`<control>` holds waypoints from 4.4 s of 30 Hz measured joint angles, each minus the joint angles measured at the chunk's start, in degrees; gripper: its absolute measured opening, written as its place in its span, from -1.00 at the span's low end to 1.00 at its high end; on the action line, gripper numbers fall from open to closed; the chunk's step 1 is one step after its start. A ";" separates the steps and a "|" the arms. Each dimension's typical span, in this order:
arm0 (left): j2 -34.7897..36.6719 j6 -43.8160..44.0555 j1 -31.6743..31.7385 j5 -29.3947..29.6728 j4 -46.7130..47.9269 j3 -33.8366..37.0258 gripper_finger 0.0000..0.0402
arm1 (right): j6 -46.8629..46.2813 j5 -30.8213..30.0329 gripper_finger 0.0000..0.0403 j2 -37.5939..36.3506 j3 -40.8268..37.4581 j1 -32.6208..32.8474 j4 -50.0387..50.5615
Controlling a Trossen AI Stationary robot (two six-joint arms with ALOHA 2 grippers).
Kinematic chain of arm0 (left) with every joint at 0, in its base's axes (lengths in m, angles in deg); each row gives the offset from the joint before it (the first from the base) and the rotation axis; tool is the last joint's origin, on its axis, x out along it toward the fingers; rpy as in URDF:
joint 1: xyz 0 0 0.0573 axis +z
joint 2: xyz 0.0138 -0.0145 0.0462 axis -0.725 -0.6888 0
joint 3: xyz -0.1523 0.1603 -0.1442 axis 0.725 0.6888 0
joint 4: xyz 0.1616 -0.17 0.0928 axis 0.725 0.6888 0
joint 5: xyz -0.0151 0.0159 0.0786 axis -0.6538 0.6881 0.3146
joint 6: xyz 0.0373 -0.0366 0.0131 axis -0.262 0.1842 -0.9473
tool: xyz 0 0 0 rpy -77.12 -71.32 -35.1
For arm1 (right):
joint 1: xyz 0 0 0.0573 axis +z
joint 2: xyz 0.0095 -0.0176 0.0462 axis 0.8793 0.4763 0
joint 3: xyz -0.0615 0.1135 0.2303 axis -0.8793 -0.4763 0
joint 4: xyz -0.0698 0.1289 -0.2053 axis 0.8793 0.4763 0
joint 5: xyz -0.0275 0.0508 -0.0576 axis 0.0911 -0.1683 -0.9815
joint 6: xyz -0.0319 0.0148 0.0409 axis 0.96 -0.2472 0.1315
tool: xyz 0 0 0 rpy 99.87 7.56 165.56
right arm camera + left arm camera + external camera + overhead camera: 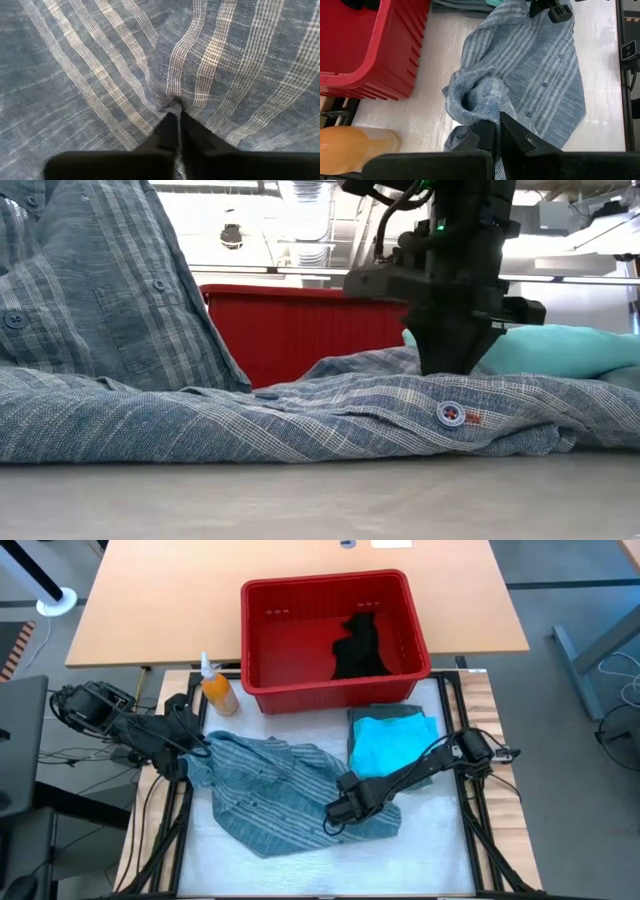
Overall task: Fold Laundry from Bin
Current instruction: Fold the blue patterned polo shirt
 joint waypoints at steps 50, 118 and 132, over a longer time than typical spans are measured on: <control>5.78 11.09 0.02 5.20 0.98 -0.02 -1.00 | 2.13 -12.66 0.10 -20.01 8.55 -7.86 32.51; 4.01 20.83 0.00 3.08 0.96 -0.04 -1.00 | -32.72 -26.83 -0.65 -43.85 -51.17 23.26 -33.01; 4.03 19.00 0.02 3.18 0.96 -0.04 -1.00 | -33.04 -28.04 0.56 -31.95 -51.19 16.69 -37.20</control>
